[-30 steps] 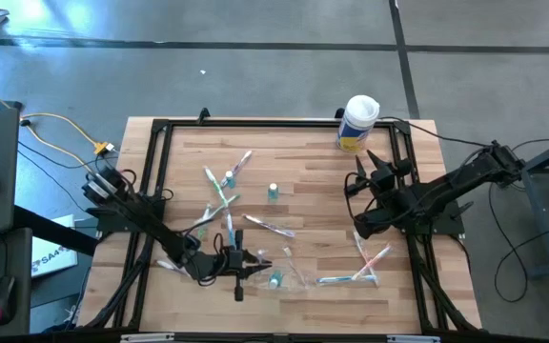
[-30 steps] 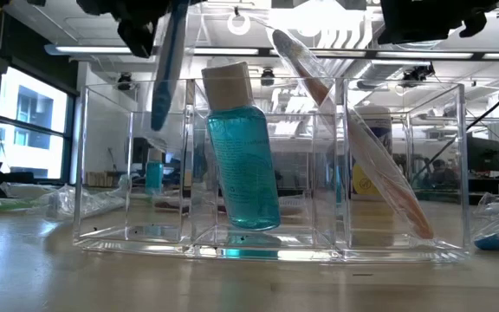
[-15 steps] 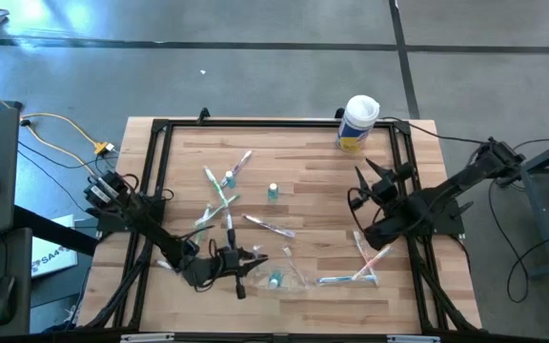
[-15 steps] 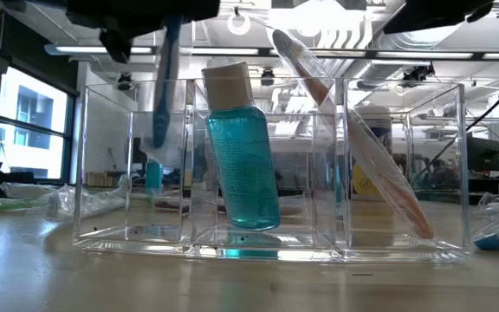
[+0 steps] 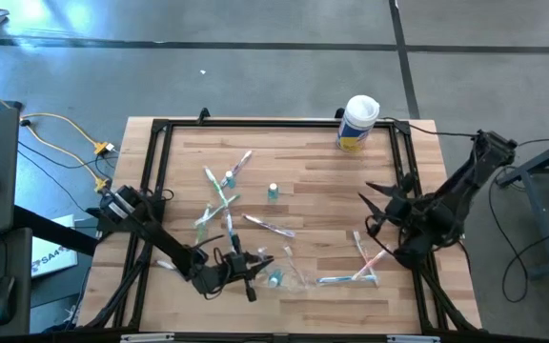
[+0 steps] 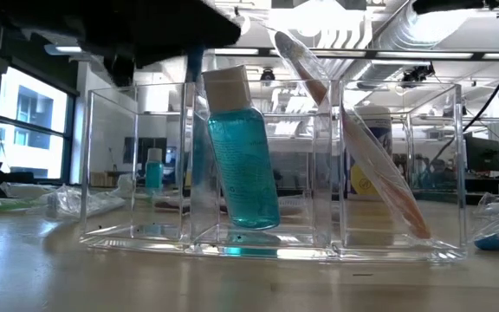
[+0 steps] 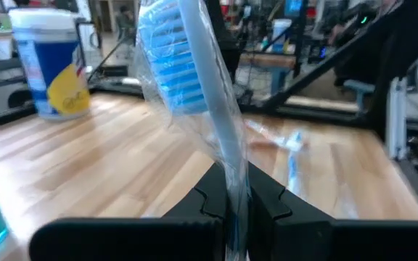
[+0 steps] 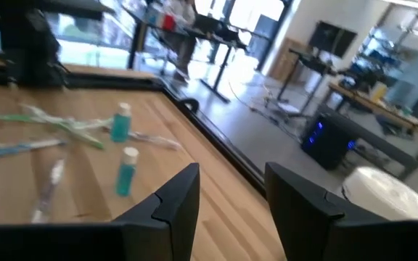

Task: Pick & Place toothbrushing station
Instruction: Put the blue toothbrush into the transparent organizer

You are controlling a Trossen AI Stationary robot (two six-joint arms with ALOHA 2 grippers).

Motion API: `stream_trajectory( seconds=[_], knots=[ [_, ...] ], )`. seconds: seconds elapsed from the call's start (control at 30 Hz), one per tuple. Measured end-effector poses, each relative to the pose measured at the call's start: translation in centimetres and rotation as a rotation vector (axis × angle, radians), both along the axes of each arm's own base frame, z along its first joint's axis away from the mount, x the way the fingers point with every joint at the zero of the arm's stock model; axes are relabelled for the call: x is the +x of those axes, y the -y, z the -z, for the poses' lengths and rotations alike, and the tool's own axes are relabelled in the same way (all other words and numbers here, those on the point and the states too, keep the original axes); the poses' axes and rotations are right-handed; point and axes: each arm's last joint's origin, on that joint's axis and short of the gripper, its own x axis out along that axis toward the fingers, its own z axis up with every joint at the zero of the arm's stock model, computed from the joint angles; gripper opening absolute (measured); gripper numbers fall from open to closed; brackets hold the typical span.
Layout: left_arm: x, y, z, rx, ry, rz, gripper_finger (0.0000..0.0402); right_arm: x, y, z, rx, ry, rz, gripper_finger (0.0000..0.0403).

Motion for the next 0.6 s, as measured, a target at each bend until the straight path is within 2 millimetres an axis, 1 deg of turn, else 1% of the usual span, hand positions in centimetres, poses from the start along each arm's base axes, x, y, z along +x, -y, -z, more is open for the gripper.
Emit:
stream_trajectory(
  seconds=[0.23,0.6],
  knots=[
    [0.78,0.65,0.62,0.006,-0.007,0.002,0.0018,-0.85,-0.85,-0.19,-0.033,0.04,-0.059,0.0149],
    [0.77,0.66,0.92,0.025,-0.031,0.005,0.002,-0.93,-0.89,-0.05,-0.014,0.001,-0.077,0.0149]
  ],
)
